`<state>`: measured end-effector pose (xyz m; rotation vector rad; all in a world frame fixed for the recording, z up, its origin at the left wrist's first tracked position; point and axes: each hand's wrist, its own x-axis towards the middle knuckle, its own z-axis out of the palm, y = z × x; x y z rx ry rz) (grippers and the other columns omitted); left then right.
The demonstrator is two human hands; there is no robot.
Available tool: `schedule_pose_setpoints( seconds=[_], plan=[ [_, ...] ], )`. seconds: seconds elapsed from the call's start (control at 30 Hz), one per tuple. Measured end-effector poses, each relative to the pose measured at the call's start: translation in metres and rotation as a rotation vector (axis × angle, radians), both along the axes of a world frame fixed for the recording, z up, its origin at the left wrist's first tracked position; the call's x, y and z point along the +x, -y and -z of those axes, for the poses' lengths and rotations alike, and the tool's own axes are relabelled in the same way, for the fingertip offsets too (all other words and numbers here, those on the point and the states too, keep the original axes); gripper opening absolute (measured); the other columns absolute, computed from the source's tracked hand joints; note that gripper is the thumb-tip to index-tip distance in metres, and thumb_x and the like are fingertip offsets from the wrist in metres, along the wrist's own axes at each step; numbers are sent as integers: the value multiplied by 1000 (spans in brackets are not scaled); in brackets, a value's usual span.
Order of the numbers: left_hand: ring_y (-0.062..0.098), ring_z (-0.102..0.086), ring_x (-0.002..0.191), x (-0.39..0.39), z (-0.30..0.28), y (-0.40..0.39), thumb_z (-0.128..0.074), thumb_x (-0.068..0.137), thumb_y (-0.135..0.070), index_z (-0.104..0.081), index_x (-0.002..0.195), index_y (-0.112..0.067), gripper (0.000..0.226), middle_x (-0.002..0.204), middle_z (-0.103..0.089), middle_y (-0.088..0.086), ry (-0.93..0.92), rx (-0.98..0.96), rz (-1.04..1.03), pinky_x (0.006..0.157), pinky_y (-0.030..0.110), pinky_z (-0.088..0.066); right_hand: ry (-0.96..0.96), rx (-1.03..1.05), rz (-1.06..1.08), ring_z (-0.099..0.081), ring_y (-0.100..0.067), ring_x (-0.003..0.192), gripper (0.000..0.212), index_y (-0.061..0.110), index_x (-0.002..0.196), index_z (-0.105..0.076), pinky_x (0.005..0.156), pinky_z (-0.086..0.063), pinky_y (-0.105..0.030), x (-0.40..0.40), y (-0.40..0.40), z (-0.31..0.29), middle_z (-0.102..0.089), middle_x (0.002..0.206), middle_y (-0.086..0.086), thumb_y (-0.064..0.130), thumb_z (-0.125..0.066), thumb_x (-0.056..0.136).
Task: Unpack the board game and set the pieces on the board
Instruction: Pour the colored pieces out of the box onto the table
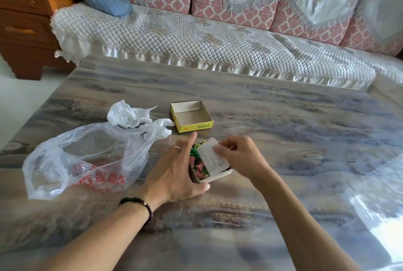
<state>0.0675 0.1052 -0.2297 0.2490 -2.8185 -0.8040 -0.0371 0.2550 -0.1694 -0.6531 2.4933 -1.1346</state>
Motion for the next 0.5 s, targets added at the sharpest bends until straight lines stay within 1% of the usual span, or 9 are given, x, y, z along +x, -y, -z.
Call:
schedule_pose_setpoints(
  seconds=[0.03, 0.07, 0.13, 0.17, 0.23, 0.3, 0.4, 0.47, 0.5],
  plan=[
    [19, -45, 122, 0, 0, 0, -68, 62, -67, 6, 153, -27, 124, 139, -44, 1, -4, 3, 4, 98, 29, -41, 120, -117, 55, -55, -12, 66, 18, 17, 72, -65, 60, -41, -23, -6, 1, -2, -61, 72, 3, 22, -63, 89],
    [19, -45, 122, 0, 0, 0, -68, 63, -67, 6, 153, -27, 124, 139, -42, 0, -9, 2, 6, 98, 29, -41, 188, -211, 124, -55, -15, 64, 19, 14, 72, -65, 58, -41, -26, -13, 1, -3, -60, 70, -1, 20, -62, 89],
    [20, -44, 123, -1, 1, 1, -67, 62, -69, 7, 152, -28, 124, 140, -41, 1, -17, -1, 8, 100, 30, -41, 234, -334, 276, -48, -17, 54, 17, 9, 74, -64, 51, -37, -29, -32, 3, -2, -56, 64, -6, 14, -60, 90],
    [20, -43, 124, -1, 2, 1, -67, 61, -69, 7, 152, -28, 124, 139, -41, 1, -18, 0, 7, 100, 30, -41, 242, -348, 348, -45, -16, 49, 16, 7, 76, -64, 48, -36, -28, -42, 5, 0, -55, 64, -7, 13, -59, 90],
    [19, -43, 124, -2, 3, 2, -67, 61, -69, 6, 152, -29, 123, 139, -41, 1, -22, 0, 5, 99, 28, -40, 249, -301, 449, -44, -14, 44, 15, 7, 80, -66, 44, -37, -26, -61, 9, 8, -58, 68, -10, 15, -59, 90],
    [18, -42, 123, -2, 3, 2, -66, 62, -69, 5, 152, -28, 122, 138, -40, -1, -31, -7, 4, 99, 26, -38, 237, -227, 512, -47, -15, 44, 14, 10, 78, -68, 43, -40, -24, -77, 15, 18, -62, 69, -13, 15, -60, 88],
    [16, -41, 124, -2, 3, 2, -66, 62, -69, 5, 152, -29, 122, 138, -39, -3, -27, -5, 0, 101, 25, -34, 261, -200, 589, -57, -16, 46, 11, 9, 76, -69, 45, -49, -23, -95, 24, 28, -66, 70, -13, 11, -64, 86],
    [16, -40, 126, -2, 3, 2, -64, 61, -71, 6, 152, -30, 122, 137, -42, -2, -24, -14, 7, 108, 26, -32, 264, -187, 590, -63, -18, 48, 9, 5, 77, -71, 52, -58, -29, -100, 28, 30, -68, 71, -14, 7, -64, 83],
    [16, -39, 128, -2, 3, 2, -63, 60, -72, 6, 152, -29, 122, 137, -45, -2, -24, -25, 14, 112, 27, -29, 201, -121, 569, -64, -19, 51, 12, 2, 79, -72, 58, -61, -34, -101, 30, 30, -69, 69, -14, 8, -62, 82]
  ],
)
